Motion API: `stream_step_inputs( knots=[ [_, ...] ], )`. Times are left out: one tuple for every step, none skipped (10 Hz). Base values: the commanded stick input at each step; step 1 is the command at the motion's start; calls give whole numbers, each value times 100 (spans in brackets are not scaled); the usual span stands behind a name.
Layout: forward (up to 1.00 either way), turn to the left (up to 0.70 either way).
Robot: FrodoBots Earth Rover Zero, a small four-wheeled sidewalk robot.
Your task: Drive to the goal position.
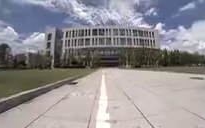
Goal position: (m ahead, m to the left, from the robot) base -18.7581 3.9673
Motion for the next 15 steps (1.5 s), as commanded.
stream_step_inputs(
  knots=[
    [70, 7],
    [70, 7],
    [70, 8],
    [70, 8],
    [70, 9],
    [70, 4],
    [70, -22],
    [70, -28],
    [70, -12],
    [26, 1],
    [0, 0],
    [0, 0],
    [0, 0],
    [0, 0],
    [0, 0]
  ],
)
